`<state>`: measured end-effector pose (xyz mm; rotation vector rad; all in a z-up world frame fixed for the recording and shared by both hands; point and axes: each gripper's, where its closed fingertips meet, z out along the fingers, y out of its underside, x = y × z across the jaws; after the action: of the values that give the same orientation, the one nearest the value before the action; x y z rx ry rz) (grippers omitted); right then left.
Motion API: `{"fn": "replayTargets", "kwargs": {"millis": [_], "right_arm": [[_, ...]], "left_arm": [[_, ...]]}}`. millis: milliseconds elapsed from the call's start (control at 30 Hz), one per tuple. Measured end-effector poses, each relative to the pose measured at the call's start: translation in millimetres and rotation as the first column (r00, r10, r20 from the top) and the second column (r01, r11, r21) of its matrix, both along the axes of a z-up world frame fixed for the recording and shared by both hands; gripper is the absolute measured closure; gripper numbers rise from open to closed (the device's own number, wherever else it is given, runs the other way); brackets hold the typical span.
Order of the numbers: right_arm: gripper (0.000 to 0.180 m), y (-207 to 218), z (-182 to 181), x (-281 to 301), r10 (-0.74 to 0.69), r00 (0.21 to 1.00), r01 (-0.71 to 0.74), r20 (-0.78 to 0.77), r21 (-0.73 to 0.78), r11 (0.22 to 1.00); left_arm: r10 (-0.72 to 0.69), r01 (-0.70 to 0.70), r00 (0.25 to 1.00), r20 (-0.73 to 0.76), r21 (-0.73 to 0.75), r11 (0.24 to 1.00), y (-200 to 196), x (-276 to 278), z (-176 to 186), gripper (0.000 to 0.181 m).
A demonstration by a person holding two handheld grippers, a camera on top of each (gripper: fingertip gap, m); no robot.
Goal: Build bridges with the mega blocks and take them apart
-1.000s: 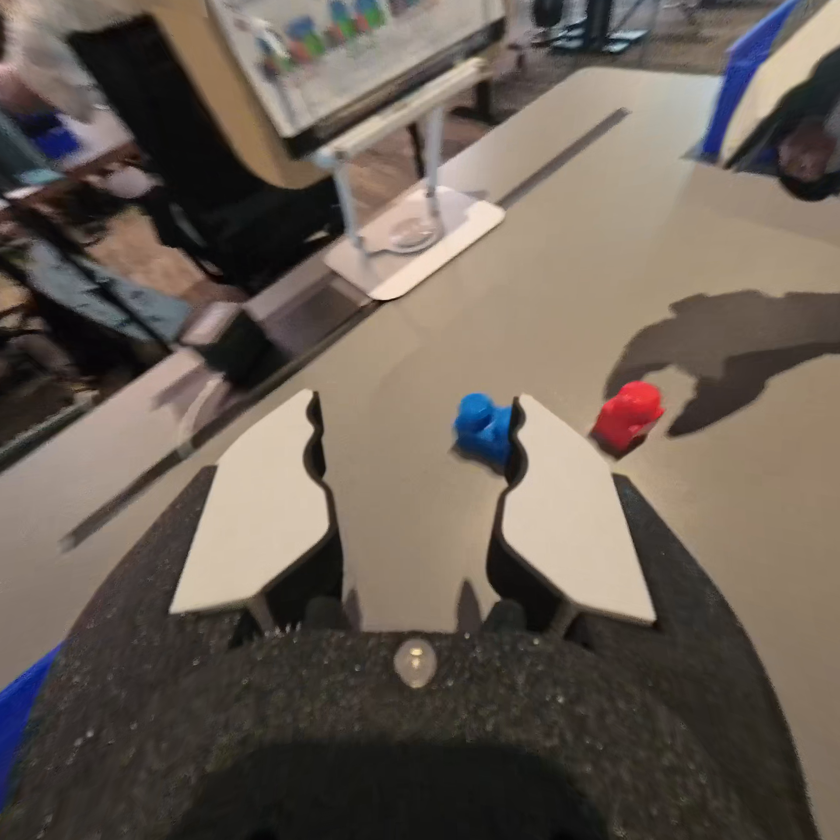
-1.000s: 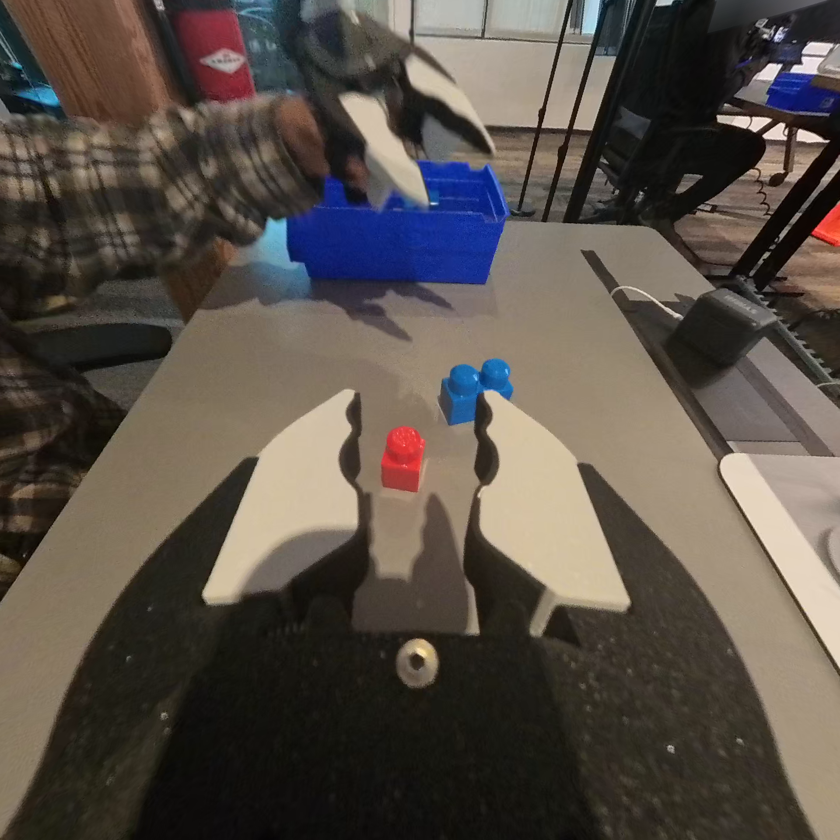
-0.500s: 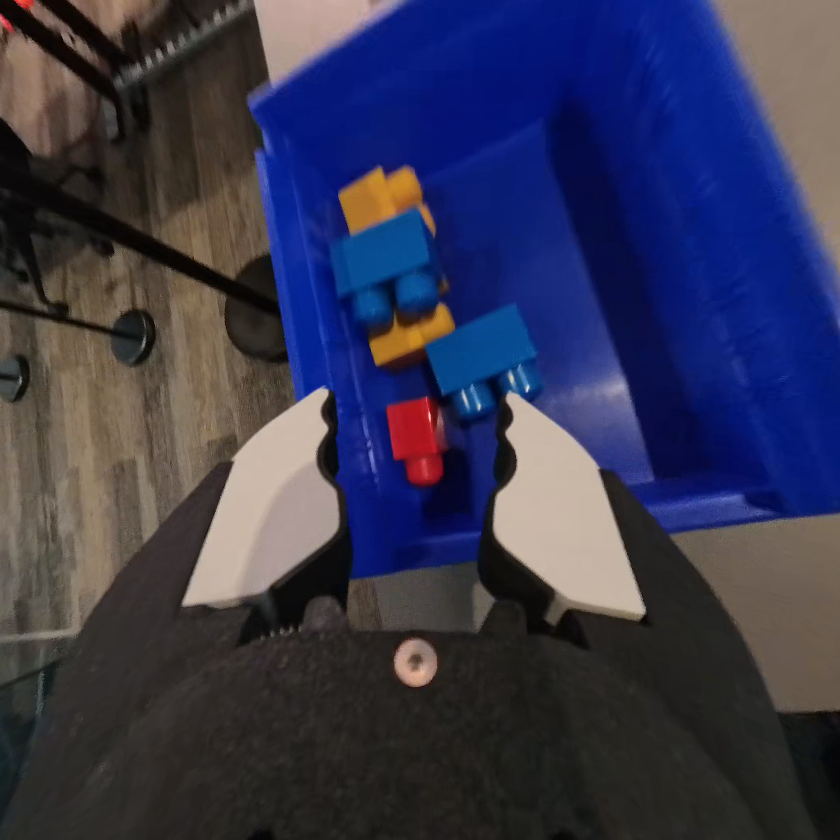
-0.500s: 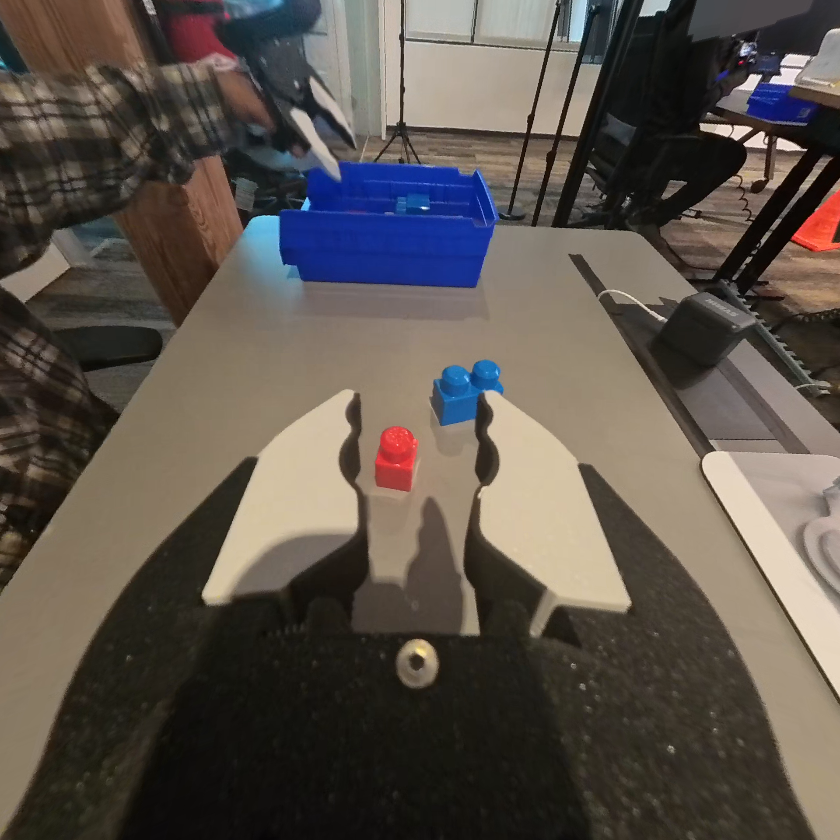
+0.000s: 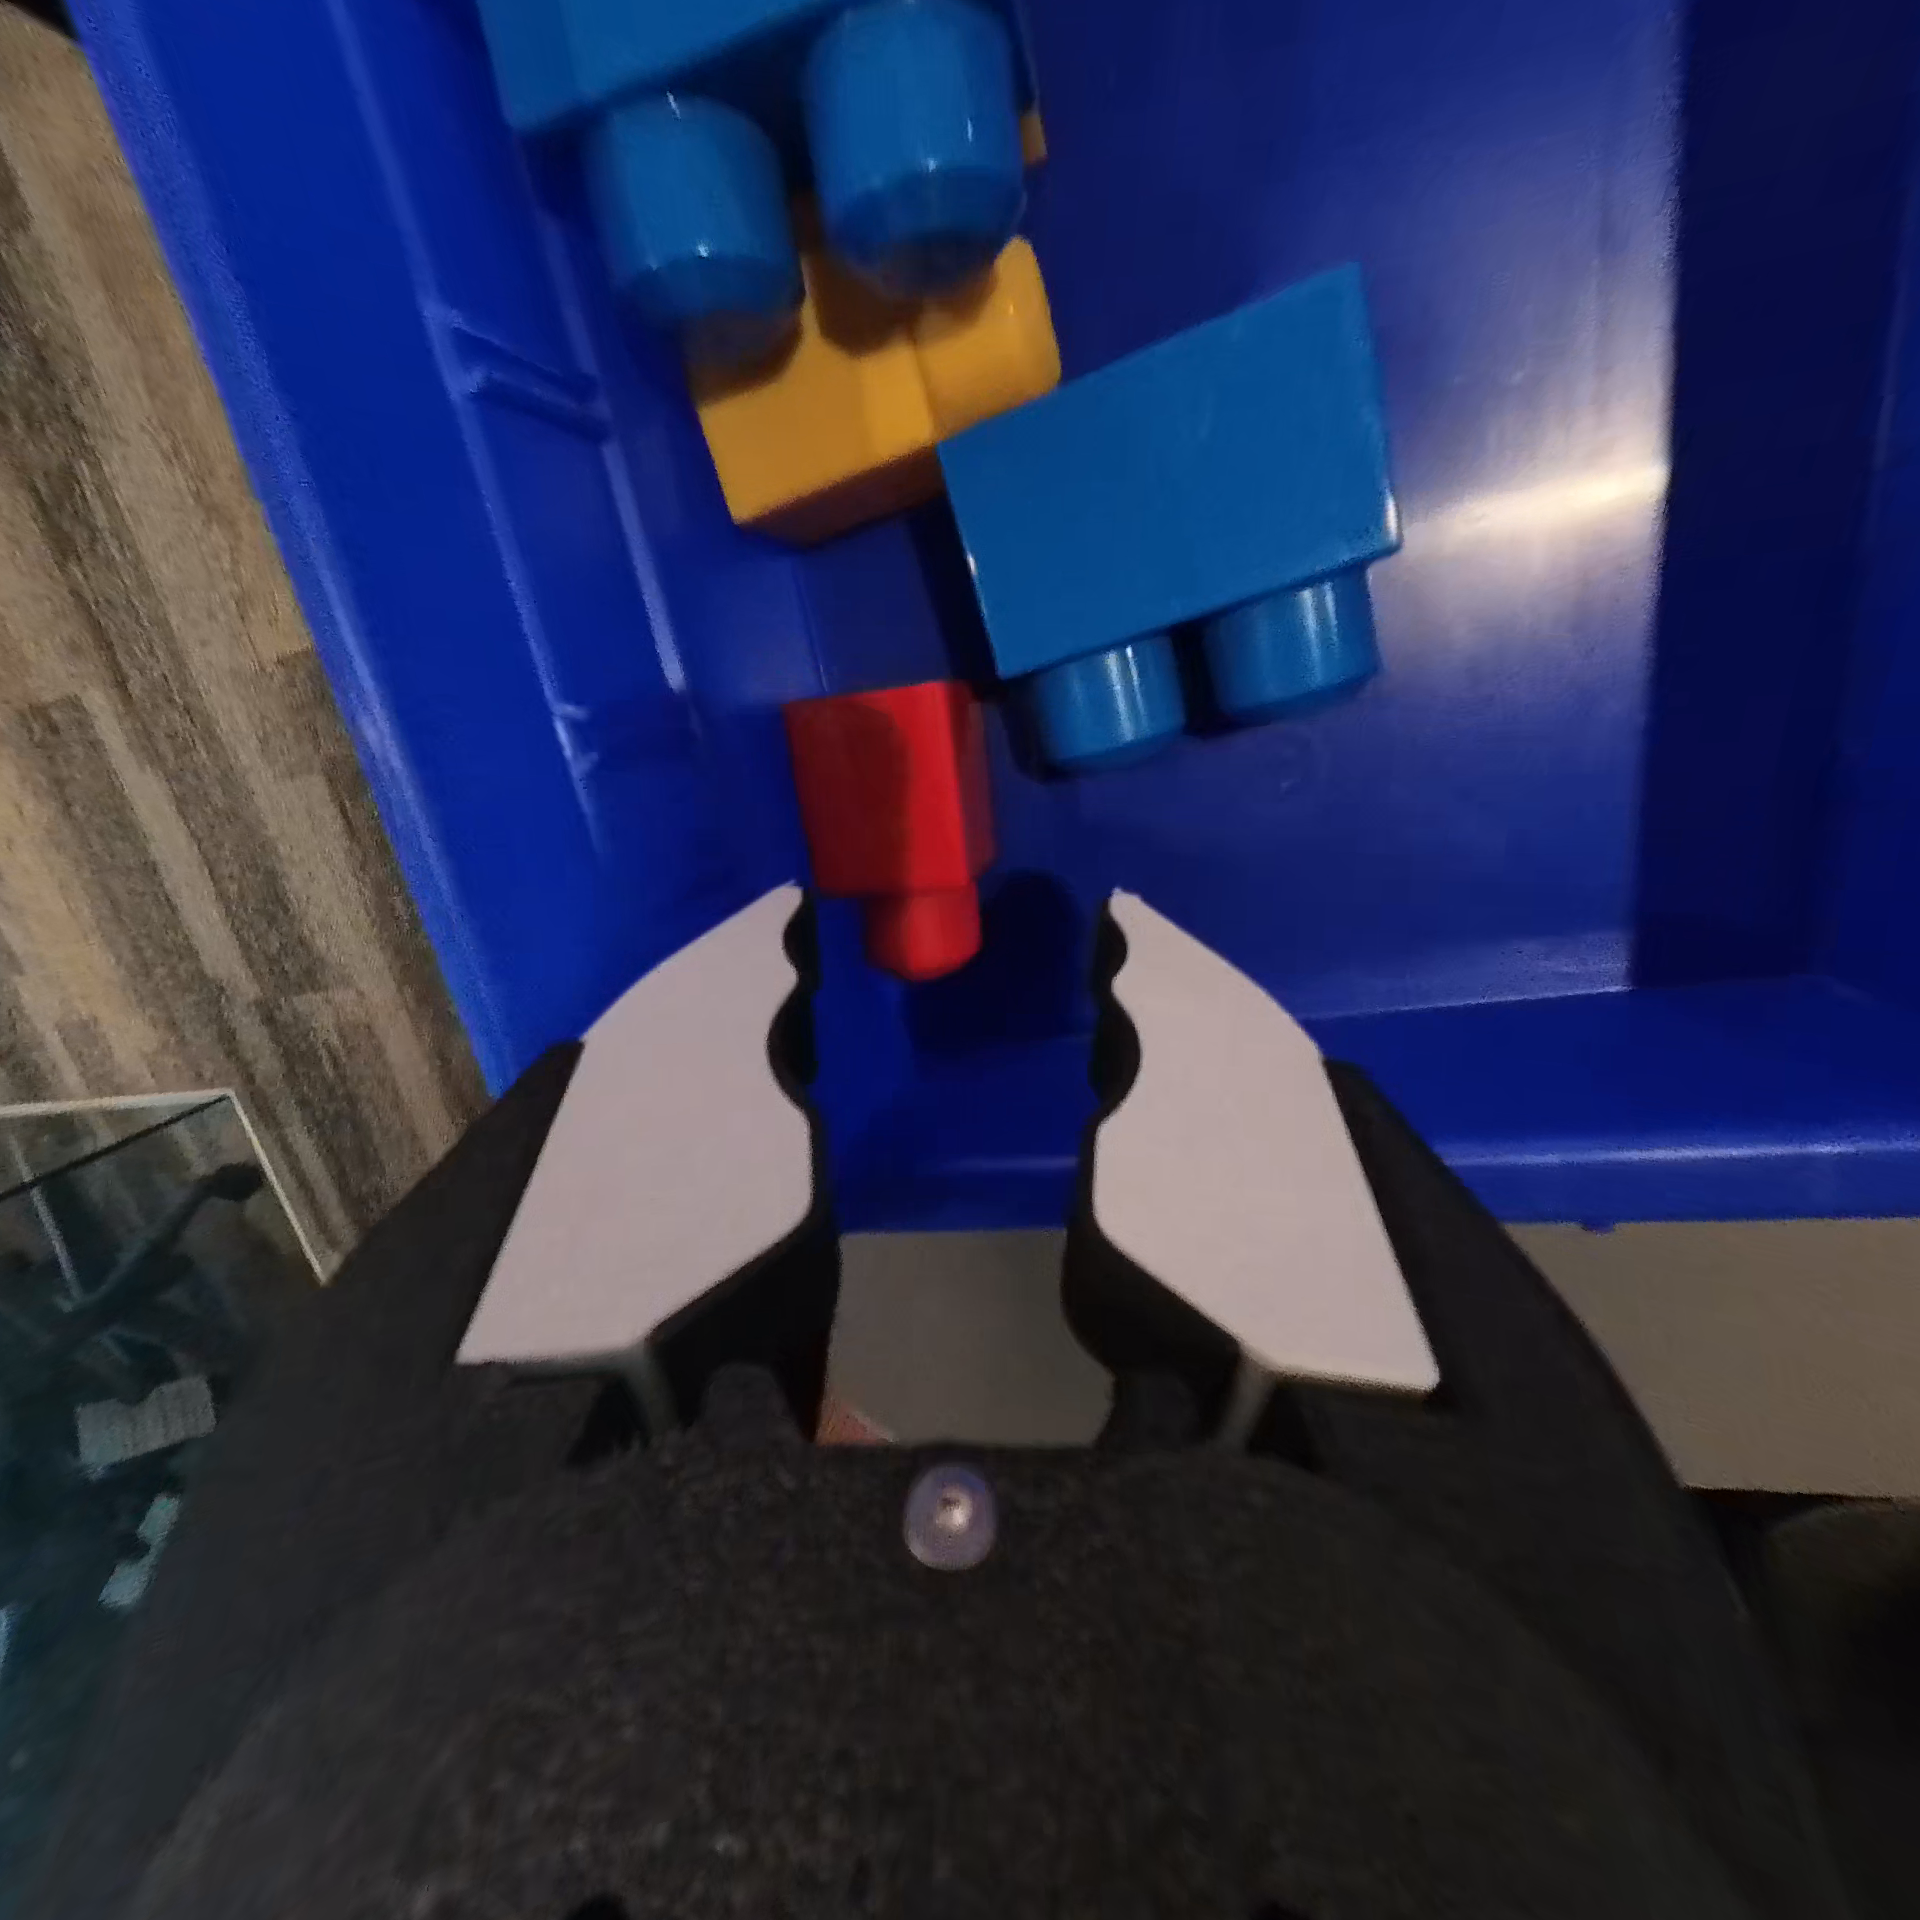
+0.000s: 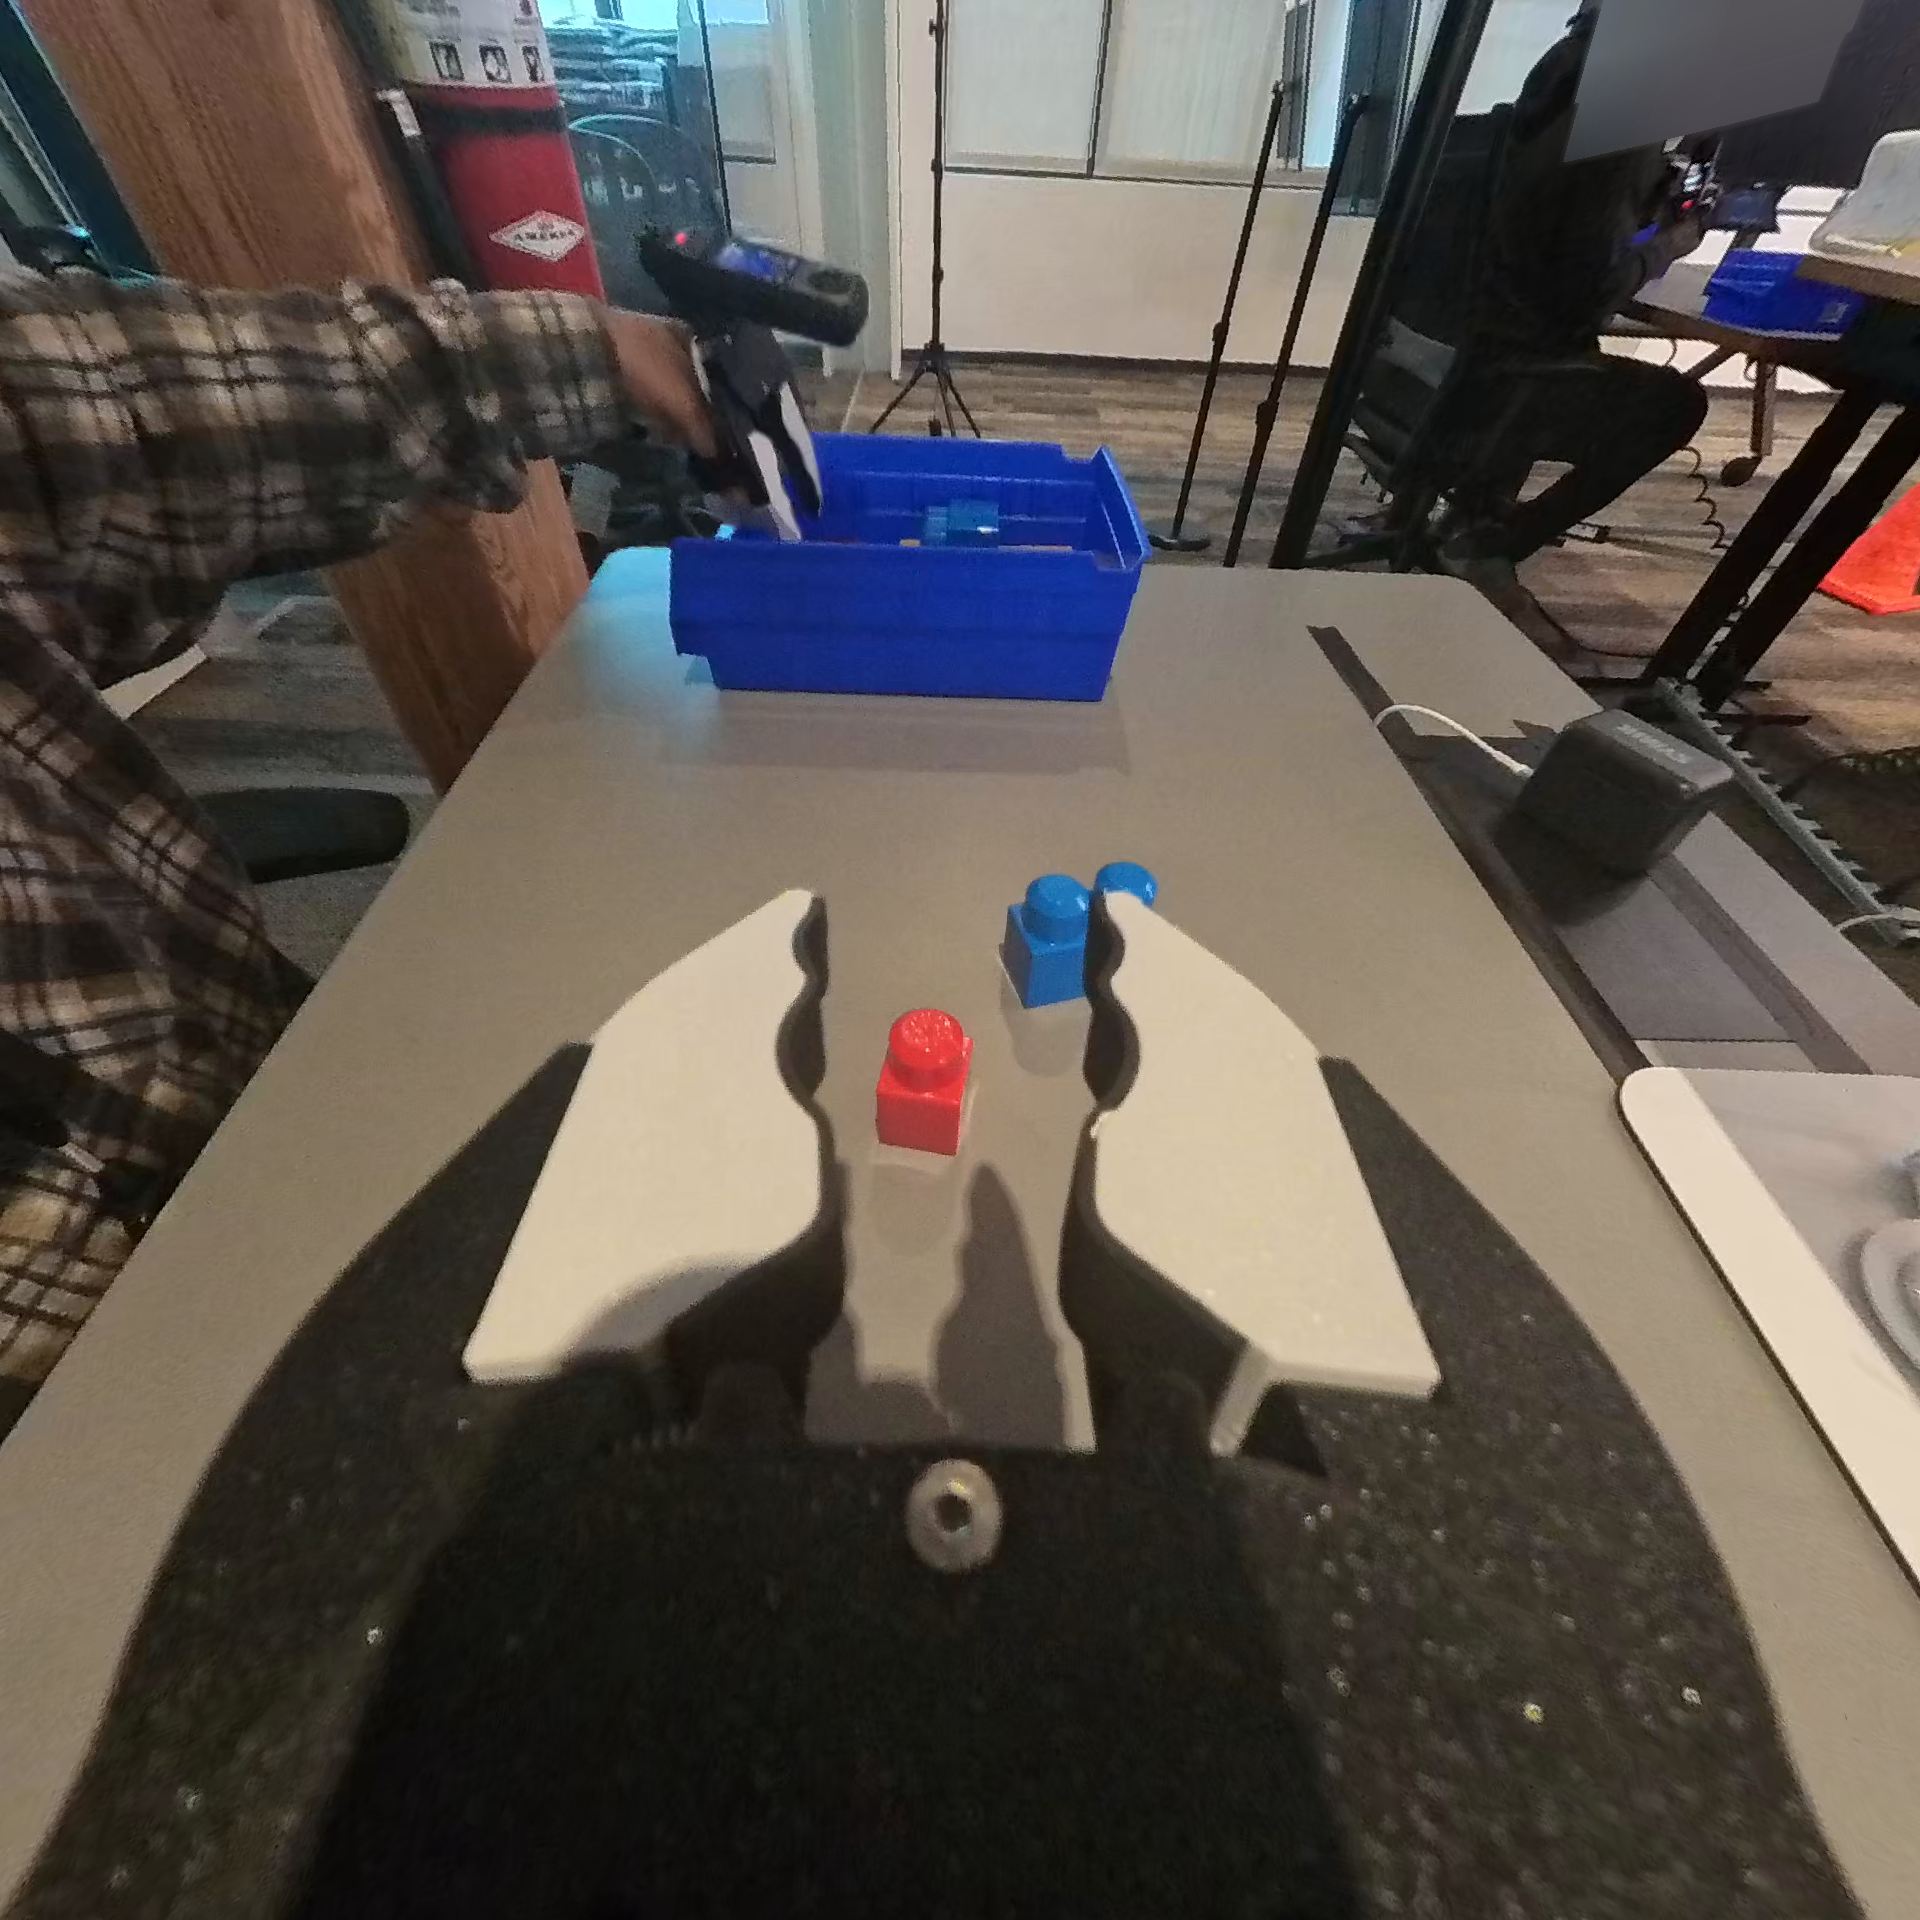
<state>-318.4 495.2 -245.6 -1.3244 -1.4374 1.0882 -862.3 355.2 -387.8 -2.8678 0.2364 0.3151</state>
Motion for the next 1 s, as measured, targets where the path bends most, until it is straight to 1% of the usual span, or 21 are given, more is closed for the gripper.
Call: {"fn": "replayTargets", "kwargs": {"millis": [33, 200, 300, 400, 467, 567, 700, 767, 900, 1000], "right_arm": [[0.132, 0, -1, 0, 0.001, 1.0, -0.001, 0.003, 0.0, 1.0], [0.133, 1, -1, 0, 0.001, 1.0, -0.001, 0.001, -0.003, 1.0], [0.133, 0, 0, -1, 0.004, 1.0, -0.004, 0.004, 0.004, 1.0], [0.133, -2, 2, 0, 0.005, 1.0, -0.005, 0.001, 0.009, 1.0], [0.133, -2, 3, 1, 0.005, 1.0, -0.005, -0.002, 0.012, 1.0], [0.133, -2, 5, 2, 0.005, 1.0, -0.004, -0.006, 0.014, 1.0], [0.133, -3, 8, 3, 0.002, 1.0, -0.002, -0.009, 0.023, 1.0], [0.133, -3, 10, 4, 0.002, 1.0, -0.001, -0.014, 0.027, 1.0], [0.133, -4, 13, 4, 0.002, 1.0, -0.001, -0.02, 0.03, 1.0], [0.133, -5, 13, 3, 0.008, 1.0, -0.007, -0.021, 0.029, 1.0]], "left_arm": [[0.008, -0.008, 1.0, 0.001, -0.016, 1.0, -1, 0, -3, 0.131], [0.032, -0.034, 0.999, -0.028, -0.073, 0.997, 1, -4, -10, 0.136], [0.011, -0.02, 0.997, -0.078, -0.12, 0.993, 3, -5, -11, 0.139], [-0.024, 0.008, 0.995, -0.098, -0.157, 0.988, 4, -1, -12, 0.135], [-0.052, 0.041, 0.996, -0.07, -0.157, 0.987, 7, 8, -12, 0.131], [-0.087, 0.09, 0.996, 0.033, -0.115, 0.989, 11, 28, -6, 0.137], [-0.031, 0.031, 0.999, 0.02, 0.01, 0.999, 19, 20, 18, 0.129], [0.008, -0.009, 1.0, 0.026, 0.056, 0.998, 18, 14, 24, 0.125], [0.073, -0.072, 0.997, -0.005, 0.073, 0.995, 9, 5, 14, 0.123], [0.124, -0.126, 0.992, 0.034, 0.086, 0.988, 8, 8, 2, 0.123]]}}
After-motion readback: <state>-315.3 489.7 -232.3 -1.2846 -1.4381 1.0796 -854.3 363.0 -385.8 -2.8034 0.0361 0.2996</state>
